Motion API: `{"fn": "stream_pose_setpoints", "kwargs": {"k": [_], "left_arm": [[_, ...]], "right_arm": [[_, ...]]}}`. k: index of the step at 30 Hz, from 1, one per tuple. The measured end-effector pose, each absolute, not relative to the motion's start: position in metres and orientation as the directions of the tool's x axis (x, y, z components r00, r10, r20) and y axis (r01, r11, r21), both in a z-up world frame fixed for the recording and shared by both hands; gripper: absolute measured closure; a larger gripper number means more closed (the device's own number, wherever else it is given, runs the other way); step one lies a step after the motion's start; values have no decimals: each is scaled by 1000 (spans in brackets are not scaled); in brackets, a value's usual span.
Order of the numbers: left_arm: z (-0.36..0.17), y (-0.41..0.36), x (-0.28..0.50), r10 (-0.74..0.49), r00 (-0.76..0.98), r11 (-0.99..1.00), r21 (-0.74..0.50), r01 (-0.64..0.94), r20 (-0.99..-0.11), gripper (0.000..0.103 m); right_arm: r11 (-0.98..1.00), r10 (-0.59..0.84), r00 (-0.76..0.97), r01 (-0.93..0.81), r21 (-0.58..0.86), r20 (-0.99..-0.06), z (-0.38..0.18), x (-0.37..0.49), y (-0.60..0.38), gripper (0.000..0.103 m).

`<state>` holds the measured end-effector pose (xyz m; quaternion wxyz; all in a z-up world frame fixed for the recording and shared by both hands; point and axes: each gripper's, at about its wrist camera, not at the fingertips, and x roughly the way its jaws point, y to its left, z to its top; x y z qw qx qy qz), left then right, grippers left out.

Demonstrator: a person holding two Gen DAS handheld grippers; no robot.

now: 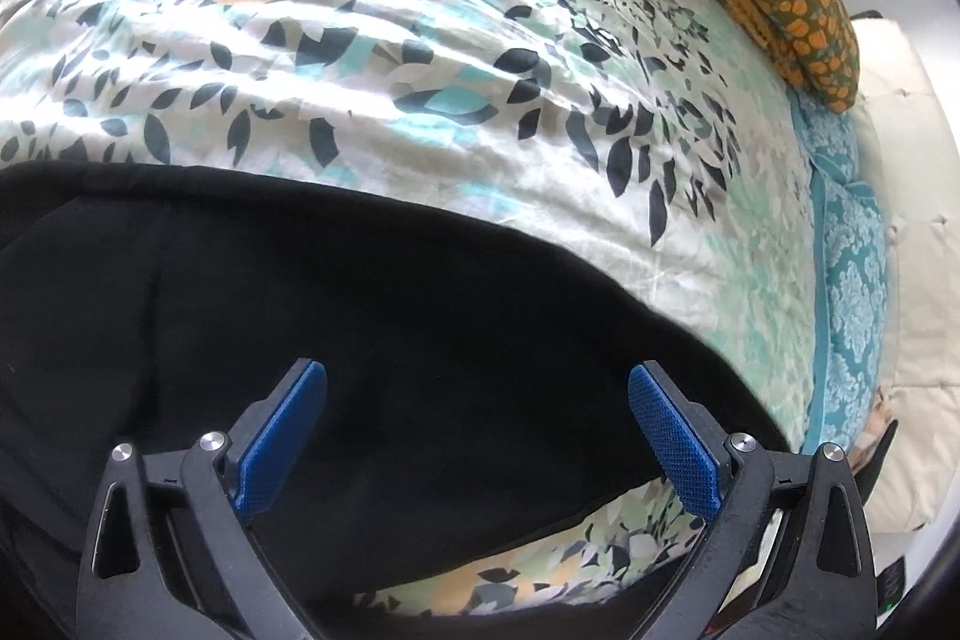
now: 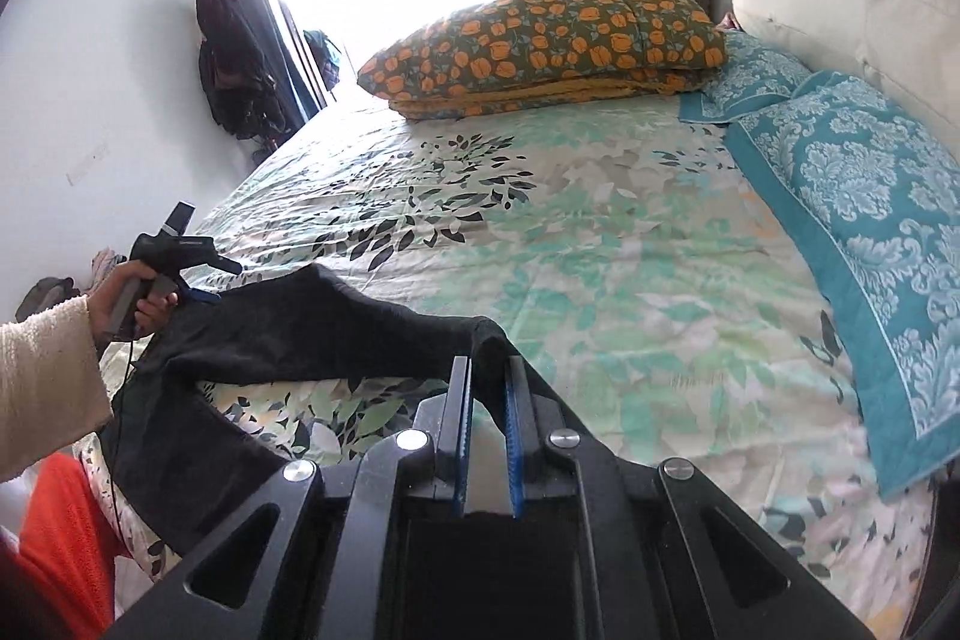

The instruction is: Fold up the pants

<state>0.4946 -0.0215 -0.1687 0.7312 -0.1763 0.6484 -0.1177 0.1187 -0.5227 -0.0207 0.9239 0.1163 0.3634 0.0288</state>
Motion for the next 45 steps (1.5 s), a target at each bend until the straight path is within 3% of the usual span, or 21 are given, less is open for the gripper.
{"fn": "stream_pose_setpoints", "kwargs": {"k": [9,10,12,13,14,17,23,28,32,35,38,42,45], "left_arm": [[-179,-19,500,-415,131,889,-432,-153,-900,3],[-181,-19,500,-411,131,891,-428,-152,-902,8],[-187,-19,500,-411,116,890,-426,-163,-904,41],[-192,-17,500,-427,98,881,-438,-178,-899,68],[-198,-15,500,-455,86,864,-463,-197,-886,86],[-196,-10,492,-485,130,838,-502,-213,-865,98],[-133,3,450,-482,270,838,-528,-134,-834,100],[-73,42,337,-418,432,879,-476,-29,-799,99],[-113,58,232,-321,411,931,-363,-26,-853,99],[-162,67,194,-301,352,935,-347,-77,-887,99],[-175,73,180,-314,356,924,-369,-97,-880,99],[-173,72,181,-326,377,923,-378,-69,-867,99],[-175,76,180,-337,387,915,-396,-82,-858,99]], "right_arm": [[953,124,763,88,291,-635,-24,62,-527,93],[953,125,767,84,293,-629,-23,59,-526,93],[953,133,778,70,294,-614,-19,59,-525,93],[954,136,783,61,293,-607,-17,57,-523,93],[955,138,788,53,291,-600,-14,56,-522,93],[958,139,787,47,283,-601,-11,56,-522,93],[974,91,752,69,216,-652,-20,97,-546,93],[995,81,735,-27,91,-673,-7,94,-546,93],[991,62,582,-130,-18,-811,-55,57,-521,91],[992,15,359,-124,-31,-933,-126,37,-513,82],[998,42,267,-48,30,-963,-155,12,-521,79],[971,143,375,126,204,-916,-131,-6,-547,60],[907,228,444,226,354,-867,-128,10,-561,55]]}}
